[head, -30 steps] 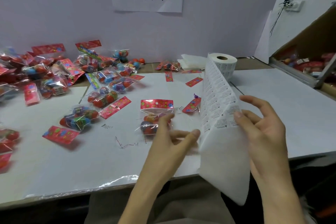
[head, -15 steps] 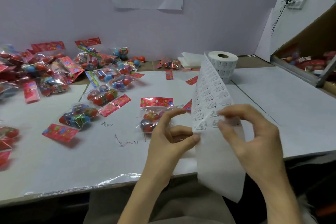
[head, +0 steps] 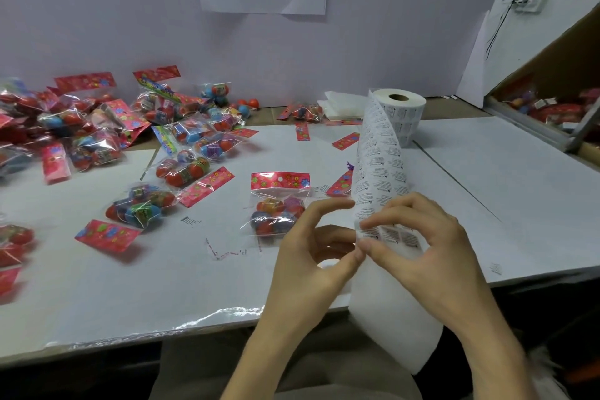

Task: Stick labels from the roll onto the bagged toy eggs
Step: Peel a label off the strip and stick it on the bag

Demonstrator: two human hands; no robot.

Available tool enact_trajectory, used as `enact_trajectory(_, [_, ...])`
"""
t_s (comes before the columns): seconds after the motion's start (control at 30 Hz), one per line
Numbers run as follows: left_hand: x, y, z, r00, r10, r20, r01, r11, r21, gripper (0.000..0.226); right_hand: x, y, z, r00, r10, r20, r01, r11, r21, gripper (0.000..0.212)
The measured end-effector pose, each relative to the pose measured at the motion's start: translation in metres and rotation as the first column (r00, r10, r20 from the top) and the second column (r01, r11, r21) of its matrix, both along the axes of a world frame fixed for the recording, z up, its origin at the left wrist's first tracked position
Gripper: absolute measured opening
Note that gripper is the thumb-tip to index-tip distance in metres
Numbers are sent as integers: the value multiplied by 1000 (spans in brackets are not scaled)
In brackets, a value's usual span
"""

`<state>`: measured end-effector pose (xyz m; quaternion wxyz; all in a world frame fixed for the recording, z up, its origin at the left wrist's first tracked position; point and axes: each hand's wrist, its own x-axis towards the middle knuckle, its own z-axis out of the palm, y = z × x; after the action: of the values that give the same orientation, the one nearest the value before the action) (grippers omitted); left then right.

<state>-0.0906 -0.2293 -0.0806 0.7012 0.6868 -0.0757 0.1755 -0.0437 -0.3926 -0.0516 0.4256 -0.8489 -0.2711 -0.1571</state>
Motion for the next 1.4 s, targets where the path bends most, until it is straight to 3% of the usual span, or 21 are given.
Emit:
enact_trajectory(0.33, [1,-1,-1,999,-26,-29,27,998,59,49,1,-6,0,997,60,-43,-60,998,17,24])
enact_trajectory(0.53, [1,-1,-3,996,-52,-67,57,996,76,51,4,-6,0,999,13,-31,-13,1000,17,19])
enact_trajectory(0.73, [0,1,0,995,-87,-53,89,994,55,50,3,-15,4,981,113,-159,-120,992,-30,13])
enact_trajectory(1.4, [0,1,-4,994,-95,-53,101,986,130,49,3,-9,2,997,56,-46,-56,998,10,23])
